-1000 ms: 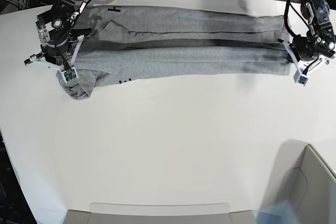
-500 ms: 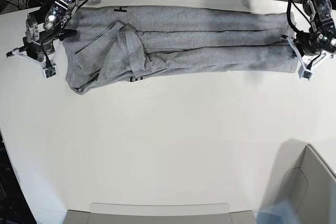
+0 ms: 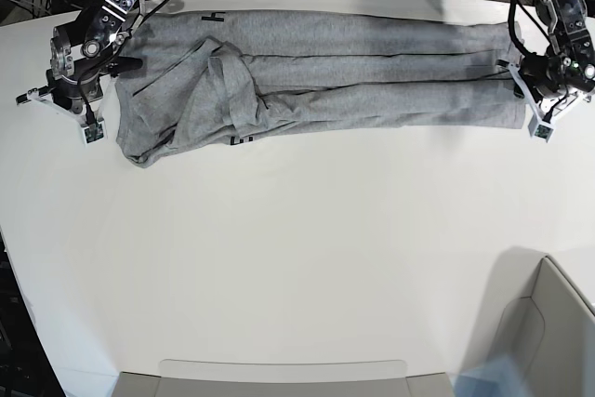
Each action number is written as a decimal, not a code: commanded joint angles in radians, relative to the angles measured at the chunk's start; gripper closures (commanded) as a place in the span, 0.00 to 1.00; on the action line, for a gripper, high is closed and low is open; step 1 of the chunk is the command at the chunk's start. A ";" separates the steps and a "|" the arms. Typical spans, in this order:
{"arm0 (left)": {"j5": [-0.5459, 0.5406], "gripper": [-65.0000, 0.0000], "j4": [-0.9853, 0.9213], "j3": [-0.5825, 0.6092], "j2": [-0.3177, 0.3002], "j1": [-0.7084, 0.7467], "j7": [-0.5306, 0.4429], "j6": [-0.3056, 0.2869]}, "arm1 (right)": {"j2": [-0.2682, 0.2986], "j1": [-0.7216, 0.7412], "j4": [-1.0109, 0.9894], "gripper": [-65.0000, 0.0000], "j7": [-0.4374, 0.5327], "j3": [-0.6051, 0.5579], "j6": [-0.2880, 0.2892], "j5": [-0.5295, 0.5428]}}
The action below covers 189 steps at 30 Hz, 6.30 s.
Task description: Fold the T-shirt properly
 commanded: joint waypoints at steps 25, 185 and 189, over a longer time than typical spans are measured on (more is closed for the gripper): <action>0.000 0.43 0.128 -0.150 0.106 0.027 0.063 0.002 | 0.003 0.008 -0.008 0.88 0.013 0.000 0.015 0.003; -0.003 0.79 0.374 0.209 0.568 -0.002 0.130 0.002 | 0.001 0.037 -0.072 0.88 0.011 -0.078 0.015 -0.003; -0.003 0.98 0.377 0.121 0.563 -0.002 0.130 0.002 | 0.001 0.052 -0.071 0.88 0.008 -0.077 0.015 -0.003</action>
